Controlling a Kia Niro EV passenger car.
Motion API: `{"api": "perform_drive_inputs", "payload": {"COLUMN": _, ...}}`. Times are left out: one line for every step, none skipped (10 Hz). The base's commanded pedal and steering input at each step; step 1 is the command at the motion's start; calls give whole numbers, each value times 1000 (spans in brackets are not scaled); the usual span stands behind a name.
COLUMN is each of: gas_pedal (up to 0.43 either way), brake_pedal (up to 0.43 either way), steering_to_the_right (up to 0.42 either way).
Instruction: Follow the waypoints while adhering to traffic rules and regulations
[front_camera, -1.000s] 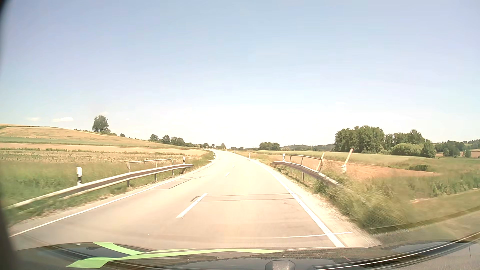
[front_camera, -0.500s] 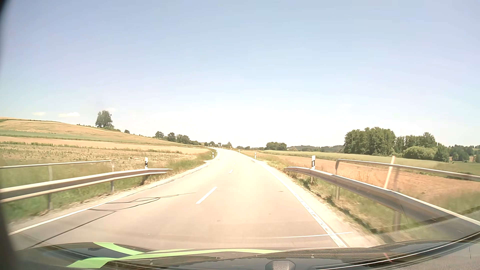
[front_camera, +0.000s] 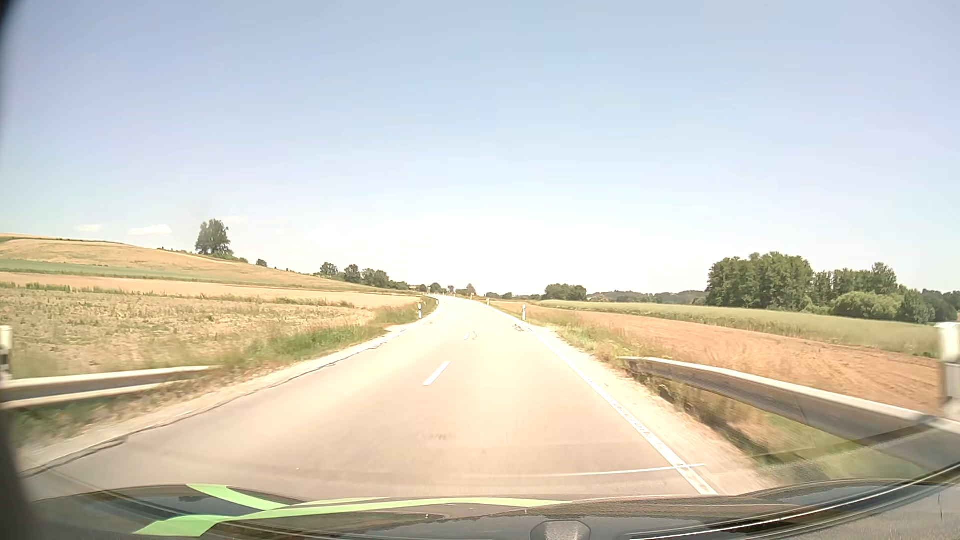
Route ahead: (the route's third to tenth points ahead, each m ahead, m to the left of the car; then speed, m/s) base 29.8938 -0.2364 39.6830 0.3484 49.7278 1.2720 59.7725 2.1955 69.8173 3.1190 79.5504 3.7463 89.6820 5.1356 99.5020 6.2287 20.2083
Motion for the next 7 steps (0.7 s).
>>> {"api": "perform_drive_inputs", "payload": {"gas_pedal": 248, "brake_pedal": 0, "steering_to_the_right": -12}}
{"api": "perform_drive_inputs", "payload": {"gas_pedal": 260, "brake_pedal": 0, "steering_to_the_right": -12}}
{"api": "perform_drive_inputs", "payload": {"gas_pedal": 268, "brake_pedal": 0, "steering_to_the_right": -12}}
{"api": "perform_drive_inputs", "payload": {"gas_pedal": 287, "brake_pedal": 0, "steering_to_the_right": -12}}
{"api": "perform_drive_inputs", "payload": {"gas_pedal": 287, "brake_pedal": 0, "steering_to_the_right": -12}}
{"api": "perform_drive_inputs", "payload": {"gas_pedal": 287, "brake_pedal": 0, "steering_to_the_right": -12}}
{"api": "perform_drive_inputs", "payload": {"gas_pedal": 260, "brake_pedal": 0, "steering_to_the_right": -12}}
